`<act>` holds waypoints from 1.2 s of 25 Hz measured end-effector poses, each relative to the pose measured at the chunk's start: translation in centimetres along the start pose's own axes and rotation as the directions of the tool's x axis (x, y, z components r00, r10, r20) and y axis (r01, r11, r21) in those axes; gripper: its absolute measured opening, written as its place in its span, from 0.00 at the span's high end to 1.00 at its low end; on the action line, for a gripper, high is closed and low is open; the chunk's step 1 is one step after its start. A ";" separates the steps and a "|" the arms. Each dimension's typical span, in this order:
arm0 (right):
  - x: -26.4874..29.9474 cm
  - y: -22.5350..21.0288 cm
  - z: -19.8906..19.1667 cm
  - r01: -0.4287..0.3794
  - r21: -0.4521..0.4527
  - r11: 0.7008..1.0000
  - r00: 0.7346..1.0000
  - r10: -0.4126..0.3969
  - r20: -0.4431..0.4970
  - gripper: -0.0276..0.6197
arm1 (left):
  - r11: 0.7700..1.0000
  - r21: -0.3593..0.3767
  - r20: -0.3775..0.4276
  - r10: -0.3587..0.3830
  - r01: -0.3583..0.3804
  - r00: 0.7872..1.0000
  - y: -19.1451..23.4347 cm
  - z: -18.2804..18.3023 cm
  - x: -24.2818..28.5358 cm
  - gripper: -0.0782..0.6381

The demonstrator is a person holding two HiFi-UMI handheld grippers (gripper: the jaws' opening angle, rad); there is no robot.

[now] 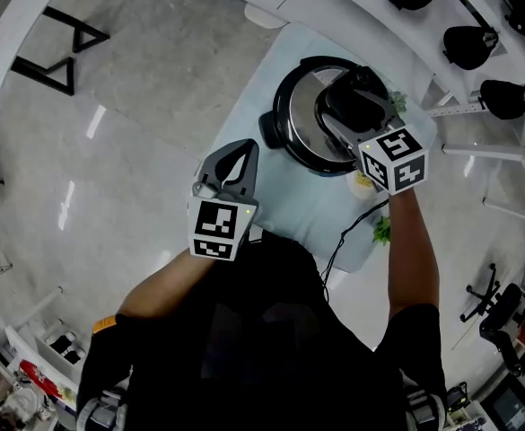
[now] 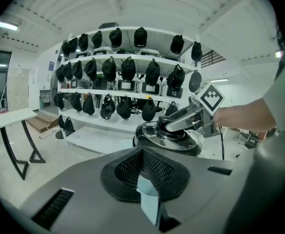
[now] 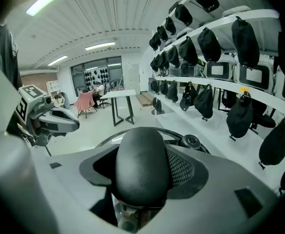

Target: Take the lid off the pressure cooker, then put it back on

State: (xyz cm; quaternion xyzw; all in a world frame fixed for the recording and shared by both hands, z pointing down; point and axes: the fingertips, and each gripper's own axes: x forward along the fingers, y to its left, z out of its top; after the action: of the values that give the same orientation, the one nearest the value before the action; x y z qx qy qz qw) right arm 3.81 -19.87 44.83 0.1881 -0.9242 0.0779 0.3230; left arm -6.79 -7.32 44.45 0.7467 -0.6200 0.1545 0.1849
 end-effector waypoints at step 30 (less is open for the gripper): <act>0.3 -1.5 -0.4 0.294 0.241 0.925 0.955 -0.293 -0.041 0.50 | 1.000 -0.010 0.023 -0.029 0.030 0.999 -0.7 0.8 0.8 0.88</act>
State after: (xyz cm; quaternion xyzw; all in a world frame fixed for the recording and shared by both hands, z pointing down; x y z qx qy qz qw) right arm 4.40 -21.20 45.32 0.3626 -0.8682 0.1423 0.3074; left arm -5.95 -8.21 44.07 0.7564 -0.6119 0.1398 0.1840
